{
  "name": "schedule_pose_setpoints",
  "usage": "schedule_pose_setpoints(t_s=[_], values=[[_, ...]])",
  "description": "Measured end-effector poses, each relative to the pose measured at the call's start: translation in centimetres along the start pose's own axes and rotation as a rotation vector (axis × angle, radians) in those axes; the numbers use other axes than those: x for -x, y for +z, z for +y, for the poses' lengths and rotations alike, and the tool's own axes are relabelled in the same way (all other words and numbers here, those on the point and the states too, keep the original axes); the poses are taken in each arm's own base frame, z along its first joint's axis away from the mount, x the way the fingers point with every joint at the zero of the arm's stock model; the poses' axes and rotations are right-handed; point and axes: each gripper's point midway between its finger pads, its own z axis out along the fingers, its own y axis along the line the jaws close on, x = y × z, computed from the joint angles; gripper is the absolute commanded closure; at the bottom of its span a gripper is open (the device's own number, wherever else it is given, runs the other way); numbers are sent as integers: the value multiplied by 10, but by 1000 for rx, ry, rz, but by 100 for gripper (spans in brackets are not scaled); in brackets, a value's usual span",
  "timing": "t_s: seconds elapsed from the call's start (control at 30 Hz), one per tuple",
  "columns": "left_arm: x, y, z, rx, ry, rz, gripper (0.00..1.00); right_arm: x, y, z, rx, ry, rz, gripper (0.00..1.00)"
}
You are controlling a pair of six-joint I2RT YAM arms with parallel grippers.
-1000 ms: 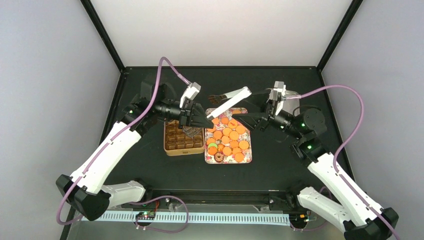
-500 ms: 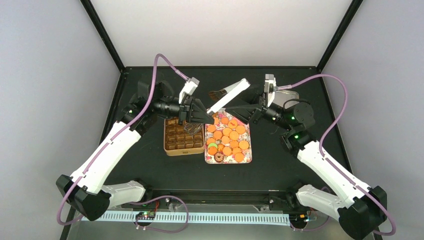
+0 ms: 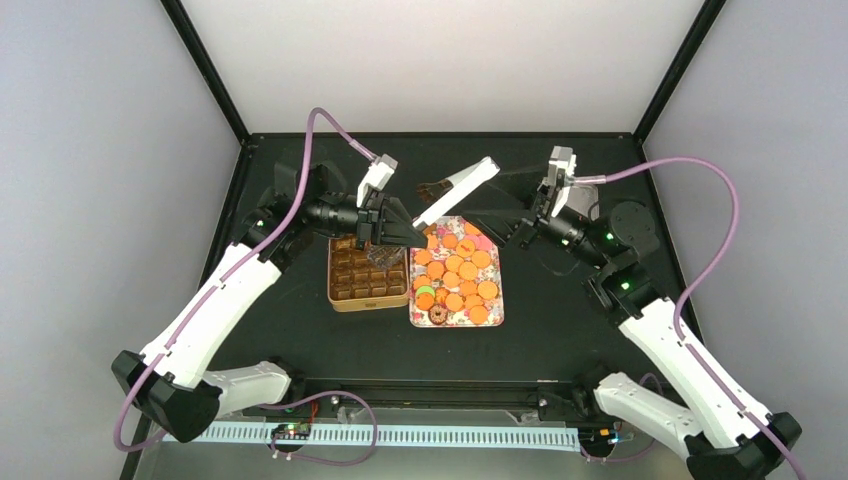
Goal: Pack the cookies
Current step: Pass from the left arm to the right
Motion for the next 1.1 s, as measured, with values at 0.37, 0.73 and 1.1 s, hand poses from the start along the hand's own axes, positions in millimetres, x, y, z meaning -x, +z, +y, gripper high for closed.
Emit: schedule_pose_setpoints(t_s=[0.37,0.73,1.1], values=[[0,-2,-1,3,0,-2,98,-9,11,-21,-68,3,39,0],[0,-2,-2,3,1,-3,98,-22,36,-20,68,101,58,0],[-1,-3,-4,-6,2,2,98,-20,41,-15,132,154,42,12]])
